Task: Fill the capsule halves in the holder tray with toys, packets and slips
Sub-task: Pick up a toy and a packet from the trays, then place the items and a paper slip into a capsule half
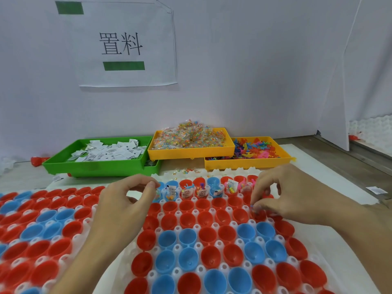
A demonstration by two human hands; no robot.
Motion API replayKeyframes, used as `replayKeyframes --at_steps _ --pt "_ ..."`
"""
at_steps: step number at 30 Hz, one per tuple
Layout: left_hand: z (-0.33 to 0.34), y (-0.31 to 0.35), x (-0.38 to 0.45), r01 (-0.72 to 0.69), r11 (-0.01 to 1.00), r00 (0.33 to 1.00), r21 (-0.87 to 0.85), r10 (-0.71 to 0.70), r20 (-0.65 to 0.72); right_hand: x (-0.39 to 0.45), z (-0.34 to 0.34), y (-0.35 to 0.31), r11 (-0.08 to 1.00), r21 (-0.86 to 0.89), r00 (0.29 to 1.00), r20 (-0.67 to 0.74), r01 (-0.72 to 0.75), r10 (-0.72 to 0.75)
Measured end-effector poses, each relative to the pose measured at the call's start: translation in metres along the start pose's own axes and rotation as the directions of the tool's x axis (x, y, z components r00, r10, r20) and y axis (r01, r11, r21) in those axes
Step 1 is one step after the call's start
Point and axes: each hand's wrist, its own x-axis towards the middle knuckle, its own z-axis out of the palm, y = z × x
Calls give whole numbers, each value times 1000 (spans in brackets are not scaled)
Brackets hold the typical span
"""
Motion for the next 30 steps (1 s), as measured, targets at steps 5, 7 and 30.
replayKeyframes --at_steps 5,7,30 --pt "-4 6 27 38 971 999 237 -31 -31 -2 -1 7 997 63 994 -103 54 -48" --pt "-4 2 54 77 938 997 338 -69 -37 0 -1 9 992 89 984 -161 89 -74" --pt "5 -55 183 122 724 992 678 -105 -66 8 6 39 978 208 858 -506 19 91"
